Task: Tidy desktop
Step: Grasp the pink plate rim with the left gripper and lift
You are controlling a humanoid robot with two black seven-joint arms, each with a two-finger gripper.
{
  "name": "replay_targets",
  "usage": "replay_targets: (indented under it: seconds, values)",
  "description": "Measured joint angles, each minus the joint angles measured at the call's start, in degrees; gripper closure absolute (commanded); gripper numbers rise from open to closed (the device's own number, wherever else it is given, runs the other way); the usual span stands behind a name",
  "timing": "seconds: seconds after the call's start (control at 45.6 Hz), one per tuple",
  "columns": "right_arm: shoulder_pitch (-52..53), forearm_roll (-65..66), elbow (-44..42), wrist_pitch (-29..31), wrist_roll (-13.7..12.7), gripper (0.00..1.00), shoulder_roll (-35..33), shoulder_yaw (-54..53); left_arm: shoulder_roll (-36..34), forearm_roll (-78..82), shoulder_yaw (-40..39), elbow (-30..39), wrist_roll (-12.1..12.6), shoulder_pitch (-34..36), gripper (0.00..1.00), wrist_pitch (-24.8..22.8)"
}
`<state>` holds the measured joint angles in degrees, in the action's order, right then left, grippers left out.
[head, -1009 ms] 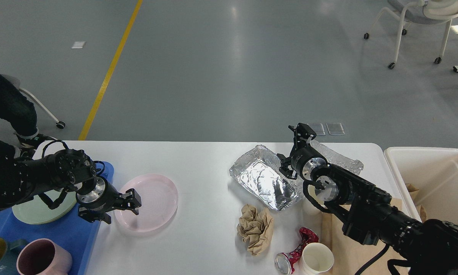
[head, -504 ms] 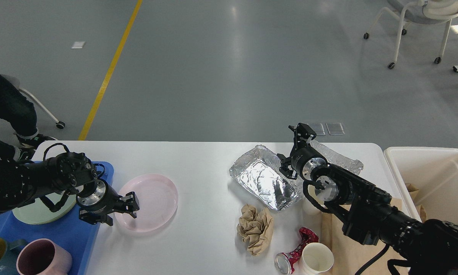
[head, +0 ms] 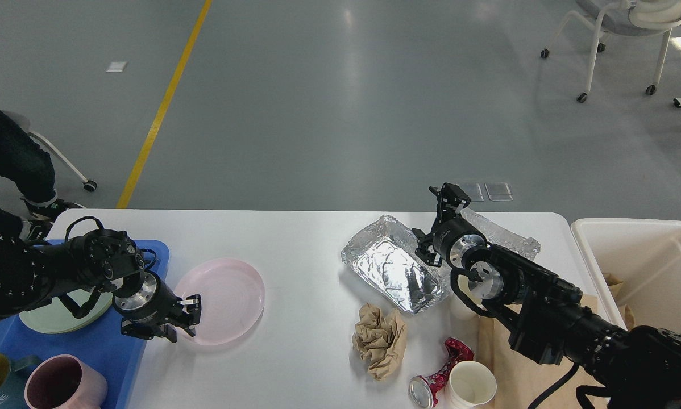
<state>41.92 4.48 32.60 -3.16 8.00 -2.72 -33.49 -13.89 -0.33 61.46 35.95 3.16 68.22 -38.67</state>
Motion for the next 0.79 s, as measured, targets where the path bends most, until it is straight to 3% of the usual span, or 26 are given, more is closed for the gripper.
replay_targets:
  seconds: [0.395,0.57,0.79]
  values:
    - [0.0,0.0,0.0,0.0,0.0,0.0,0.0,0.0,0.0,0.1,0.6,0.0,0.5,0.0,0.95,-2.6]
    - [0.0,0.0,0.0,0.0,0.0,0.0,0.0,0.0,0.0,0.1,0.7,0.0,2.3,0.0,1.0,-3.6]
    - [0.0,0.0,0.0,0.0,0.0,0.0,0.0,0.0,0.0,0.1,0.7,0.0,2.6,0.0,1.0,-4.0]
